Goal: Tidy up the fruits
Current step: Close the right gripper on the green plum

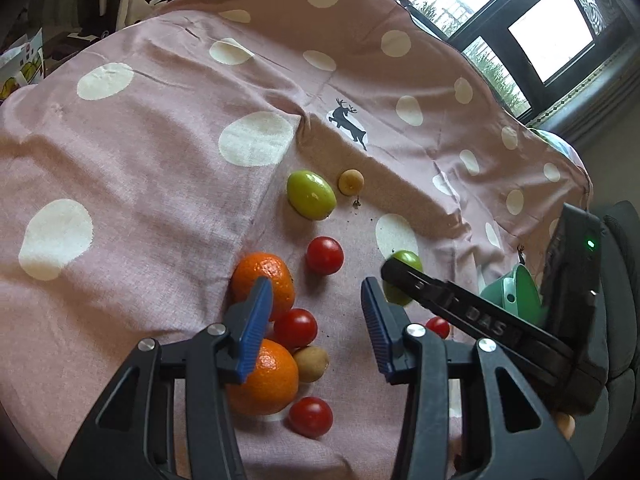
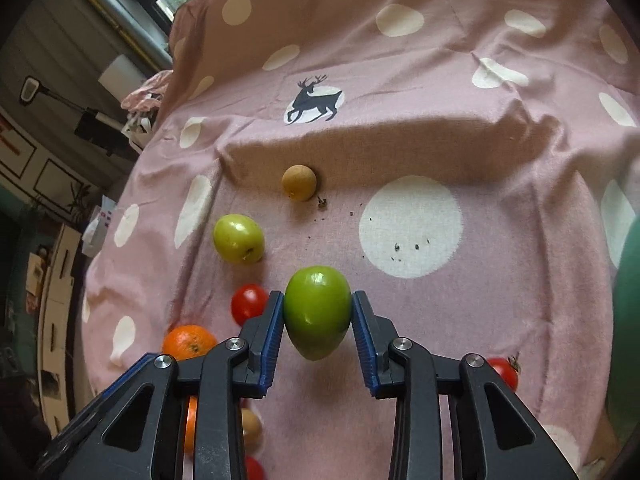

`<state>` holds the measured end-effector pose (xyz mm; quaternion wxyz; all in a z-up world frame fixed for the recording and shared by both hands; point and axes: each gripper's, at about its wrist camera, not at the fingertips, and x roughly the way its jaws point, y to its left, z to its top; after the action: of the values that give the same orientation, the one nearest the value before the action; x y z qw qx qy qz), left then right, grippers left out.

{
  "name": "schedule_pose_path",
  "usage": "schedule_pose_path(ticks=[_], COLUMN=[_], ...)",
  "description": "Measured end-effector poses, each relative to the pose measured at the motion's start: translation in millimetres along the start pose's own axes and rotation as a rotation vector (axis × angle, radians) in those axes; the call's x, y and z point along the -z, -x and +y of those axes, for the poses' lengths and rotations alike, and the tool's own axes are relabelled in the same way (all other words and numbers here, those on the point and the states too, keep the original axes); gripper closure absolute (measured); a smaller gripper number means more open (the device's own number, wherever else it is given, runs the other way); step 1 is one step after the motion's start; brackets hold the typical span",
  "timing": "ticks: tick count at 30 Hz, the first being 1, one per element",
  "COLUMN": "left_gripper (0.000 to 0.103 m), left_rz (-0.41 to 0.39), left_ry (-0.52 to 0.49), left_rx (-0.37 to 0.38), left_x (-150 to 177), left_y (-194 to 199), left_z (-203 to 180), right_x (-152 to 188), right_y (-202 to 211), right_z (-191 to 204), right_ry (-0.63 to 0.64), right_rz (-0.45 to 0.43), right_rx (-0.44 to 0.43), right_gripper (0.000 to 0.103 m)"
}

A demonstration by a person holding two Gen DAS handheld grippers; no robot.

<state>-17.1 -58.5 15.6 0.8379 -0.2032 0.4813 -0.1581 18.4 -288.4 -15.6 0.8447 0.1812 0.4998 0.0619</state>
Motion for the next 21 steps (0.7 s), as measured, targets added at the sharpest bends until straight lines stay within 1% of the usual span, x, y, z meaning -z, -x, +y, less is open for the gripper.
schedule_pose_path(ticks=[2, 6, 8, 13, 16, 21], left_gripper=[0.058, 0.058, 0.058, 0.058, 0.056, 0.055], left_rz=[-0.002, -0.003, 0.002, 0.006, 0.017, 0.046], left_ry=[-0.020, -0.068, -0.082, -0.103, -0.107, -0.104], left_rx=[-0.011, -0.033, -0.034, -0.051, -0.053, -0.028], left_x=[1, 6, 8, 12, 14, 17], left_y=[-1, -6, -10, -14, -17, -24], left_z=[-5, -15, -18, -22, -25, -30], right_x=[10, 33, 40, 44, 46, 46], right_y=[19, 42, 42, 27, 24, 28], right_z=[-9, -18, -22, -31, -35, -39], right_ry=[-0.022, -0.020, -0.021, -0.032, -0.033, -0.038], right_rz=[-0.012, -0.016, 0.021, 0.087, 0.085, 0.067], right_rx=[-0.010, 0.029, 0.053, 0.132, 0.137, 0.131], right_gripper=[0.068, 0.068, 0.068, 0.068, 0.068, 0.068])
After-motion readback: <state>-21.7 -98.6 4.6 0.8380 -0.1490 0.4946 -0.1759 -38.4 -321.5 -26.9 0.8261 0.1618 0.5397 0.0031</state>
